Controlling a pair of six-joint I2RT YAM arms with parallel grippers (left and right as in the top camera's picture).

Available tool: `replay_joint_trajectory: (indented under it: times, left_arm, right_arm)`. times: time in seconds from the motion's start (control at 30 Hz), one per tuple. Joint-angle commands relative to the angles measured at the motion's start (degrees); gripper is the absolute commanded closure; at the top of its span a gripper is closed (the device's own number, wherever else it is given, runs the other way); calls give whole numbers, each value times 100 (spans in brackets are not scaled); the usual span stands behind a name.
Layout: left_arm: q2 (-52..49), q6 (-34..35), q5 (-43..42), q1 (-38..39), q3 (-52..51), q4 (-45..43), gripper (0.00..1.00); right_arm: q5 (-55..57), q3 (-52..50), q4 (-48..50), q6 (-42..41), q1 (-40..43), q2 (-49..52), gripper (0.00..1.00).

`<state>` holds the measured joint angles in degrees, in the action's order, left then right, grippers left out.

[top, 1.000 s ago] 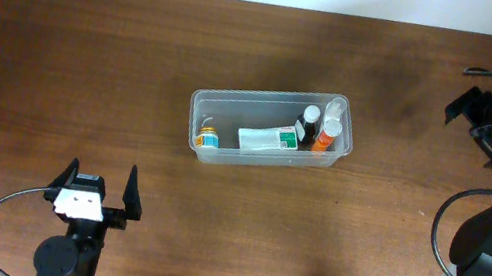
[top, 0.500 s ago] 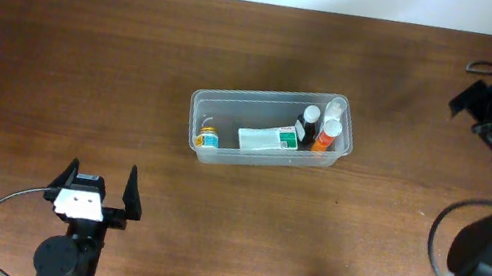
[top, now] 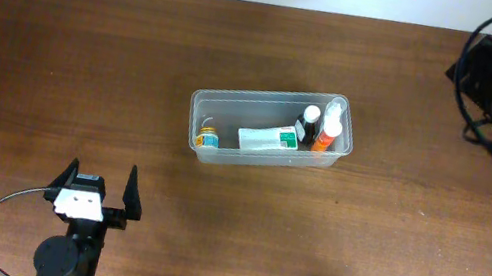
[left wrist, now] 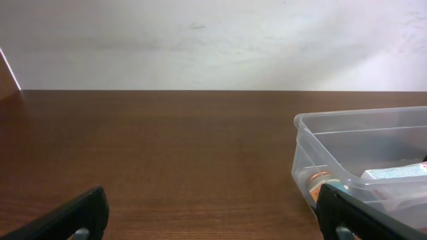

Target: Pack container

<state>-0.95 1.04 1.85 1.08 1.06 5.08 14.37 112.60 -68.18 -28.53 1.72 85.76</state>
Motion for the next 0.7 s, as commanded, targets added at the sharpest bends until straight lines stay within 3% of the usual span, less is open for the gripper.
replay_joint_trajectory:
  times: [0.0, 0.67]
  left_arm:
    - [66, -66, -81, -39, -22, 11, 1]
    - [66, -66, -81, -39, -24, 11, 1]
  right_arm:
    - [225, -699, 258, -28, -59, -509, 2]
    - [83, -7606, 3709, -31, -61, -5877, 2]
